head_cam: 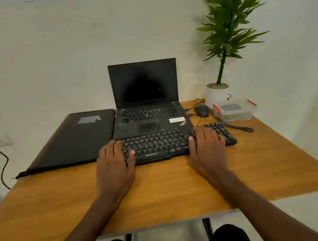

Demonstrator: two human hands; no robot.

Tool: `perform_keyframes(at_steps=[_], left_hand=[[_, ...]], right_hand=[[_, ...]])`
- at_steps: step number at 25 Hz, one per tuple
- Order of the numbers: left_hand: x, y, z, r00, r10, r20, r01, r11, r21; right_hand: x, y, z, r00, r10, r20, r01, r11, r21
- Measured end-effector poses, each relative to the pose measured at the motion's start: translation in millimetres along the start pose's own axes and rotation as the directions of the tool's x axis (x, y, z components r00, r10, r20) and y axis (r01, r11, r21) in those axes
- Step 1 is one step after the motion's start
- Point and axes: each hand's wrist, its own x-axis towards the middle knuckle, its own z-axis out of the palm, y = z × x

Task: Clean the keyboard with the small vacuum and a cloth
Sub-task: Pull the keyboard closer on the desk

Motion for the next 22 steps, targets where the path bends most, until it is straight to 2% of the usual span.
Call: perform_keyframes(at_steps=[3,7,13,22], left_hand=[[3,-2,3,0.992,-0.126,-0.001,0.126,0.99,0.062],[4,-1,0,0.971,-0.23,0.068,0.22,0.967,0.127],[7,2,-6,0.963,-0.229,0.14,0.23,0.973,0.014],[11,-1,-6,0.971,-0.21,0.116,0.229,0.957,-0.18]], right_hand=[[2,3,4,0.995,0.056,-0.086,-0.059,0.998,-0.038],[9,8,6,0.963,0.266,-0.042,-0.268,0.962,-0.053],[21,29,11,0.789,0.601,0.125,-0.609,0.792,0.04],[22,35,7,0.737,0.671,0.08,-0.674,0.72,0.167]])
